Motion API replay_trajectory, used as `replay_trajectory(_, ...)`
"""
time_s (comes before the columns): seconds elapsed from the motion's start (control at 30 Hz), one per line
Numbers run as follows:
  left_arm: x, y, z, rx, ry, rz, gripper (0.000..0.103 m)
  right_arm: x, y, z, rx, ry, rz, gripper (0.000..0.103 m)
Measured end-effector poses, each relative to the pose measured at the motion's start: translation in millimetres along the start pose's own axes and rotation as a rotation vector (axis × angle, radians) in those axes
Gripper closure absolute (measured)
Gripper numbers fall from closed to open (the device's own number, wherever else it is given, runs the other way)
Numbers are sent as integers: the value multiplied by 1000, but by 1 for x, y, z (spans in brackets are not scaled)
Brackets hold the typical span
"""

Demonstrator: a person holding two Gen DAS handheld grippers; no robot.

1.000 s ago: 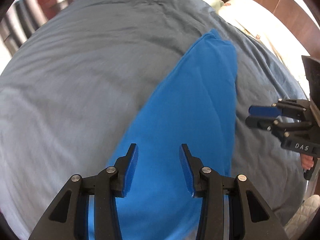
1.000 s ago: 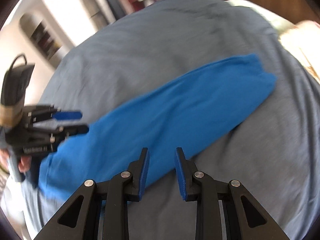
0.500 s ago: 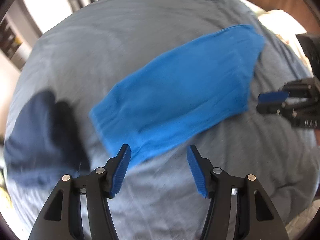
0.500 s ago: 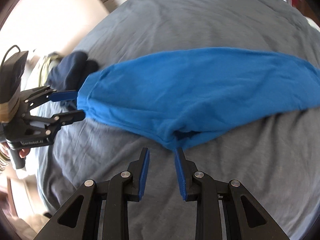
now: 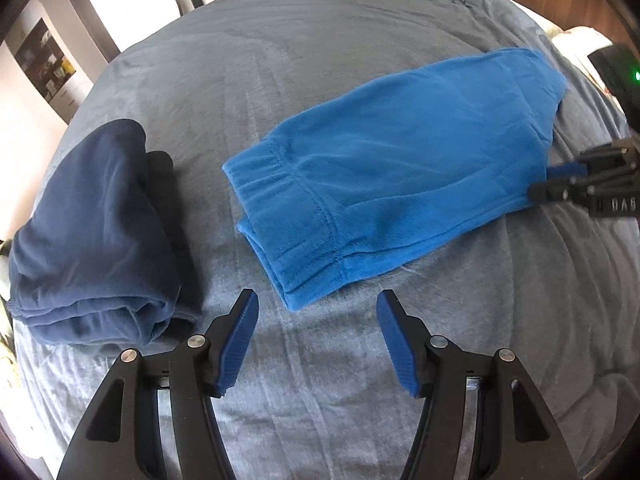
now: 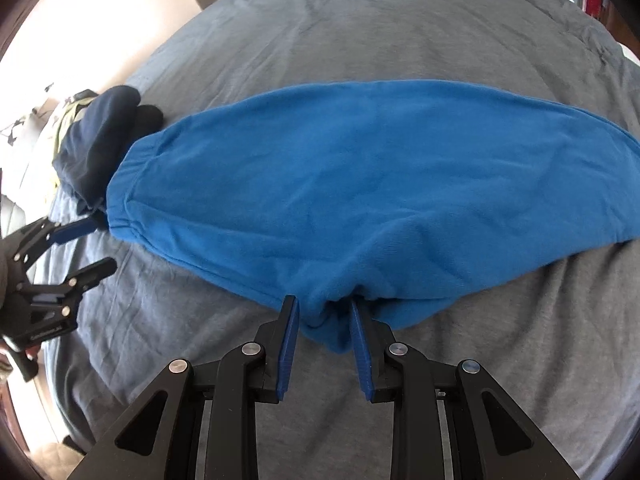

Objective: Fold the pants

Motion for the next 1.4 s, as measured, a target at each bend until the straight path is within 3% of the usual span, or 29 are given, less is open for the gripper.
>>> replay_trajectory(0.1, -6, 0, 6, -2, 7, 1, 43, -13, -7, 4, 16, 6, 50, 76)
replay_trajectory(0.13, -7, 2, 6, -9, 1, -5, 43, -13, -10, 4, 13, 4, 55, 88)
replay_trajectory(0.17, -7, 2, 6, -19, -2, -12, 43, -11, -12, 4, 14, 2, 44, 92)
replay_trajectory(0.27, -9, 3, 1, -66, -13, -28, 43, 1, -21, 11, 85, -45, 11, 92)
replay_trajectory(0.5, -17, 9, 4, -106, -32, -33, 44, -4, -24, 10, 70, -62, 21, 92)
replay_trajectory(0.53, -18, 10, 4, -106, -46, -33, 48, -5, -26, 10, 80, -69, 22, 92)
replay_trajectory(0.63, -24, 9, -1, -100, -113, 4, 79, -7, -27, 9, 69, -73, 24, 92)
replay_trajectory(0.77, -13, 9, 4, -47, -155, -9, 89, -8, -27, 6, 31, -77, 25, 92)
replay_trajectory(1.07, -28, -18, 12, -50, -145, 111, 85, -9, -28, 14, 61, -126, 29, 92)
replay_trajectory(1.1, -25, -22, 13, -52, -125, 117, 83, -9, -28, 13, 60, -131, 31, 92)
replay_trajectory(1.17, -14, -29, 13, -47, -113, 118, 68, -7, -27, 13, 44, -134, 29, 91)
replay_trajectory(1.3, 11, -24, 14, -22, -80, 82, 64, 2, -25, 18, -21, -149, 28, 83)
replay_trajectory(1.4, 29, 1, 20, -30, -17, -17, 61, 23, -24, 22, -55, -159, -29, 83)
Point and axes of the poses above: each gripper's, at about its wrist camera, not at the fingertips, and x roughly against the way its jaws point, z to its left, y to its top, the point moved 9 cm from there along -x, roughly the way its jaws point, and after that the axes turned 5 degrees about -x, right-handed, at the moved point
